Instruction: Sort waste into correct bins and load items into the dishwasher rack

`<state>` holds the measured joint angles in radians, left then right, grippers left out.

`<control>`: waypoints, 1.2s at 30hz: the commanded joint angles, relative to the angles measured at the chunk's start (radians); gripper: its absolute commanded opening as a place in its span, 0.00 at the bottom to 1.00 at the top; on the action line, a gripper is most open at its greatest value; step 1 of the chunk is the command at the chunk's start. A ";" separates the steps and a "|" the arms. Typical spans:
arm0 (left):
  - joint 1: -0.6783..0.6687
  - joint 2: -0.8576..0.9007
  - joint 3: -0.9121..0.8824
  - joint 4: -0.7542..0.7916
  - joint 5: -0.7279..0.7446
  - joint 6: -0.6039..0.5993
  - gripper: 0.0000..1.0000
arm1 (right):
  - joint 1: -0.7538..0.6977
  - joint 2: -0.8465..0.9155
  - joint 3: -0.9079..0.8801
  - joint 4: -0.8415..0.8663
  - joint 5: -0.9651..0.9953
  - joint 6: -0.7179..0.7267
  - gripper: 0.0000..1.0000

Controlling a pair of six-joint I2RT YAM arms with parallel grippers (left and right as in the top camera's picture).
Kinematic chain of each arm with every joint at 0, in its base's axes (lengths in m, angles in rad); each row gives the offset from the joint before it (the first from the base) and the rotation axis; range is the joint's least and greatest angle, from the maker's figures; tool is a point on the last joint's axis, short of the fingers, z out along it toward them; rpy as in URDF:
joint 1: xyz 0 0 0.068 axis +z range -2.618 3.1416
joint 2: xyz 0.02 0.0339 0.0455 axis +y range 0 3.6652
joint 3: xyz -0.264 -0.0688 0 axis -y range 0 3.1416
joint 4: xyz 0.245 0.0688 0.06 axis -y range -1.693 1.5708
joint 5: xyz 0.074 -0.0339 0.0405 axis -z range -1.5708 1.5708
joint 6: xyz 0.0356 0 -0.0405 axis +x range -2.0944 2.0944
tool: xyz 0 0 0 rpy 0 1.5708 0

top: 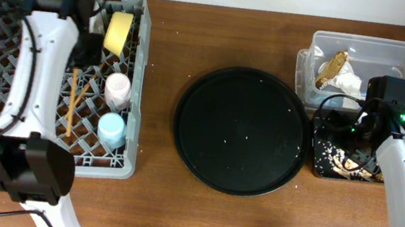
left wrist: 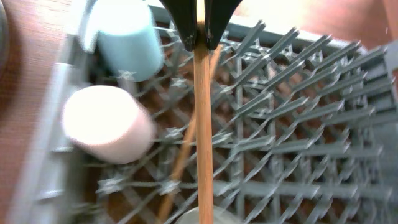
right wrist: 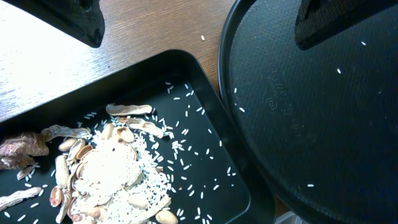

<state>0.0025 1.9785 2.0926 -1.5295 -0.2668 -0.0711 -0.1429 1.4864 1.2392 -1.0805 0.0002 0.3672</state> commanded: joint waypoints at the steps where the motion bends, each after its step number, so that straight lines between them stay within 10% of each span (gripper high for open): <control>1: 0.046 -0.015 -0.086 0.061 -0.011 0.027 0.01 | -0.004 -0.008 -0.004 0.000 0.012 0.008 0.99; 4: 0.073 -0.015 -0.194 0.177 -0.010 0.222 0.00 | -0.004 -0.008 -0.004 0.000 0.012 0.008 0.98; 11: 0.074 -0.014 -0.330 0.301 -0.006 0.234 0.04 | -0.004 -0.008 -0.004 0.000 0.012 0.008 0.98; 18: 0.074 -0.014 -0.340 0.319 0.096 0.233 0.95 | -0.004 -0.008 -0.004 0.000 0.012 0.008 0.99; 36: -0.082 -0.190 -0.278 0.382 0.637 0.234 0.99 | -0.004 -0.008 -0.004 0.000 0.012 0.008 0.99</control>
<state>-0.0364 1.8053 1.7962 -1.1652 0.3038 0.1574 -0.1429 1.4864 1.2392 -1.0805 0.0002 0.3668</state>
